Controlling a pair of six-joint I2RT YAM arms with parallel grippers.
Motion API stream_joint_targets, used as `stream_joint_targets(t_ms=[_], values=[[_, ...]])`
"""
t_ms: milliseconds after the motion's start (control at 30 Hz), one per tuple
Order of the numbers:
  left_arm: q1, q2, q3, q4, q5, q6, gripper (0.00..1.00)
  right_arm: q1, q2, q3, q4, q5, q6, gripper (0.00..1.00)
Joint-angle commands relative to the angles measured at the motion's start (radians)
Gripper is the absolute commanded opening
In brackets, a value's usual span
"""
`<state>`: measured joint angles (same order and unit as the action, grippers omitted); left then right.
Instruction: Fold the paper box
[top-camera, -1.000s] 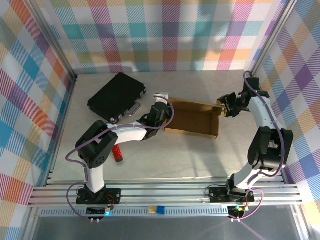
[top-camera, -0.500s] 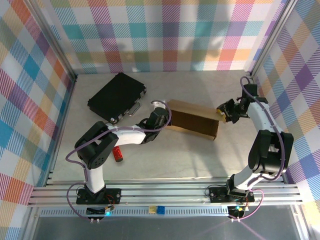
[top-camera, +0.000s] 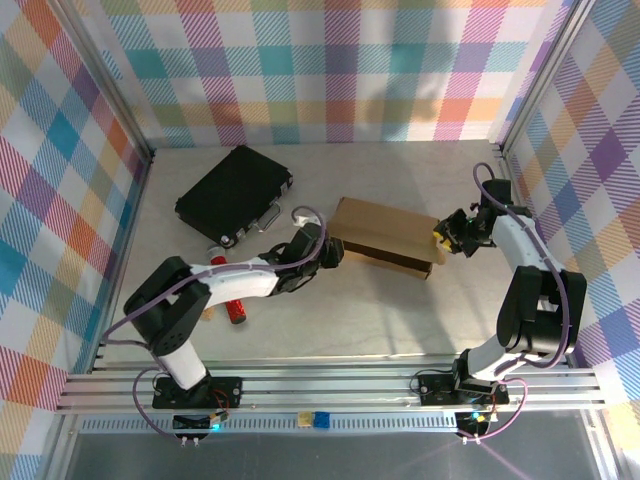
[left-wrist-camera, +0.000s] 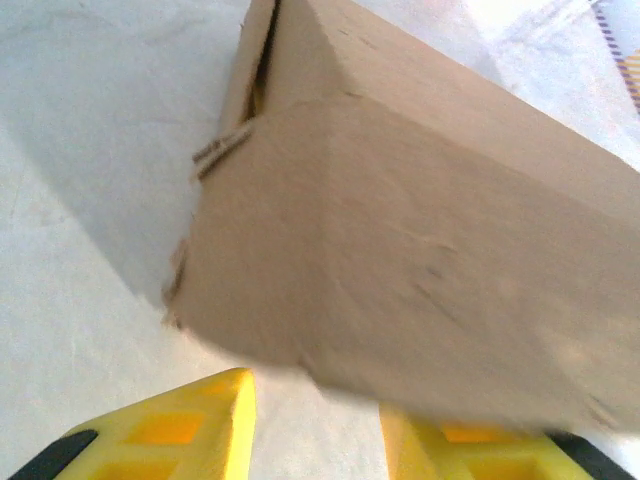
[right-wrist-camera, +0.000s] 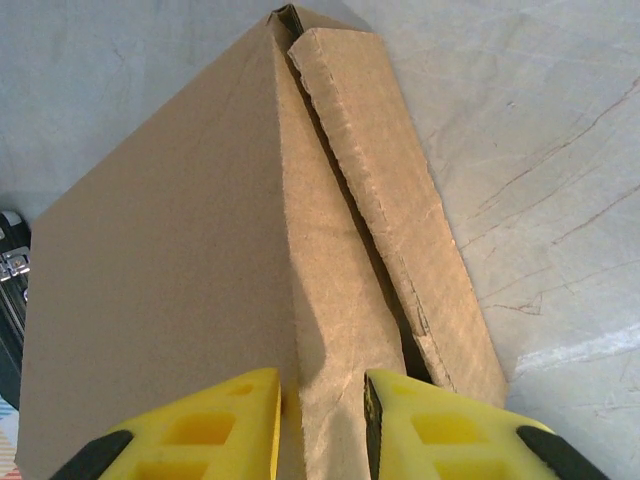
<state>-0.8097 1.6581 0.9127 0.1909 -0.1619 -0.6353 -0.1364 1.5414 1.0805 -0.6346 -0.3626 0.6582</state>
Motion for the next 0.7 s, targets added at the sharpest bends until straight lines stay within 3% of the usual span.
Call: stream_joint_targets(t_ms=[0,167,300,467,533,667], values=[[-0.032,-0.122,-0.035,-0.155,0.076,-0.105,0.38,0.007,0.001,-0.007,0.020,0.015,-0.034,0.29],[-0.044,-0.339,-0.022,-0.416,0.106,-0.190,0.40,0.008,0.029,0.023,0.013,0.017,-0.052,0.29],[0.015,-0.425,0.154,-0.685,0.104,-0.205,0.46,0.018,0.041,0.044,-0.003,0.042,-0.072,0.30],[0.221,-0.225,0.480,-0.875,0.324,-0.149,0.47,0.037,0.050,0.054,-0.015,0.076,-0.084,0.31],[0.259,-0.092,0.615,-0.935,0.390,-0.085,0.47,0.040,0.052,0.058,-0.019,0.082,-0.090,0.31],[0.271,0.128,0.778,-0.971,0.408,0.038,0.45,0.043,0.060,0.072,-0.026,0.082,-0.103,0.31]])
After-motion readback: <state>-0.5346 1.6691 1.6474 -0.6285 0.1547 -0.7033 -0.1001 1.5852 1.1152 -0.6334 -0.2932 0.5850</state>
